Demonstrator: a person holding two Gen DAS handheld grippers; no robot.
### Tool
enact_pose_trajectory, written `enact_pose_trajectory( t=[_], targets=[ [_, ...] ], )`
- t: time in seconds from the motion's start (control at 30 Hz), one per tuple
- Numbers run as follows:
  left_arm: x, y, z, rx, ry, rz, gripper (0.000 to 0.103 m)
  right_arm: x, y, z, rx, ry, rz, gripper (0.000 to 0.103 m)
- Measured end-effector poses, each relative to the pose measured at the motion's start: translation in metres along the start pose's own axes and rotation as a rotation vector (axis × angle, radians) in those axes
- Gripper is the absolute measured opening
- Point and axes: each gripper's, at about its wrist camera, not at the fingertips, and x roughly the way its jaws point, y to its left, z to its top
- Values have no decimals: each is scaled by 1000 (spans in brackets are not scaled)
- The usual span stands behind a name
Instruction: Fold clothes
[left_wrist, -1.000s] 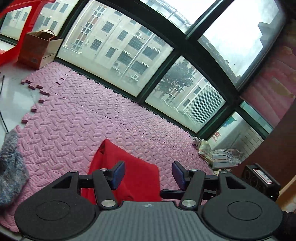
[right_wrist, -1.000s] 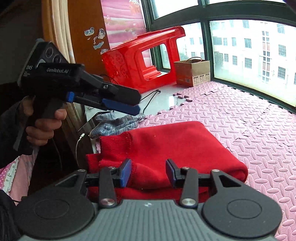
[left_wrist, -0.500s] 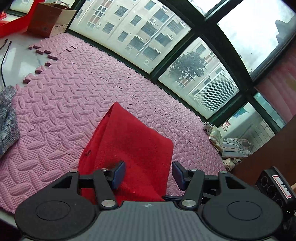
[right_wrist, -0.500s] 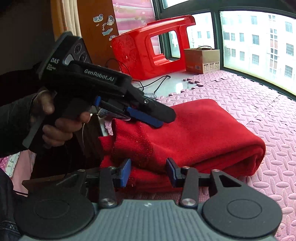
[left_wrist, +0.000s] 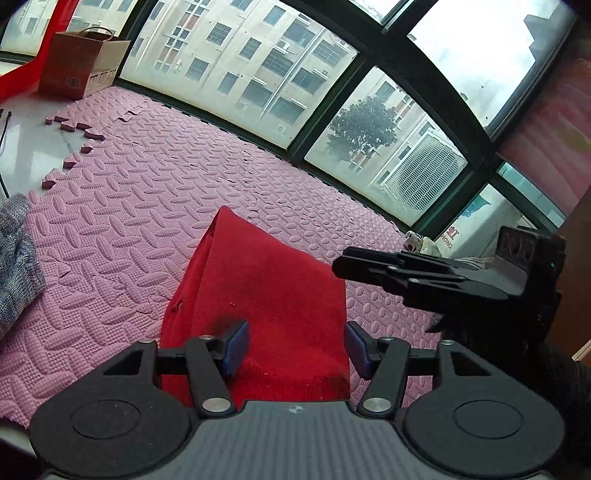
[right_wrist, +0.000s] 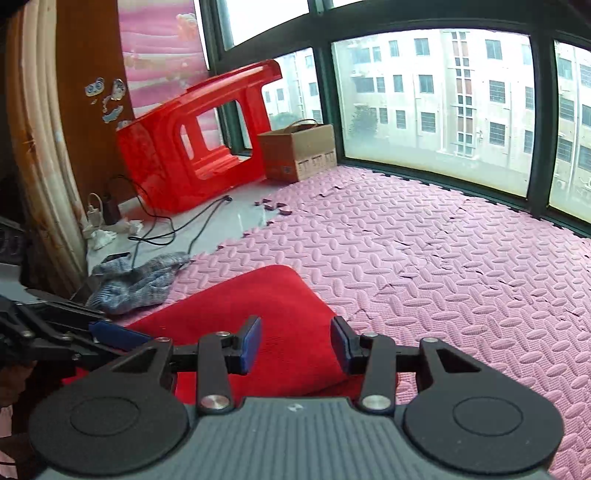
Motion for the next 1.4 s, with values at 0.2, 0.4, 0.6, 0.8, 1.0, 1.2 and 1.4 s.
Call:
enact_pose_trajectory(
  t=[0.2,0.4,0.6,0.8,1.0,1.2,1.4],
  targets=[
    [1,-1,-7,59,6,6,60,15,-8,-30,-10,50,-37,41],
    [-8,-4,-10,93,-4,-16,67,5,2,-14,-67,54,-27,42],
    [-30,-10,-13,91,-30,-33,78,27,23,12,-121,59,34,51],
    [-55,-9,-21,108,-38,26,102,66,37,24,-138,96,53,59],
    [-56,8,-35,94,26,84,103,87,34,34,-95,116,59,69],
    [-43,7,-51,193,74,119,103,77,-4,40,50,143,84,82],
    [-32,8,-54,230,95,85,103,78,-52,24,219,248,124,82]
  ],
)
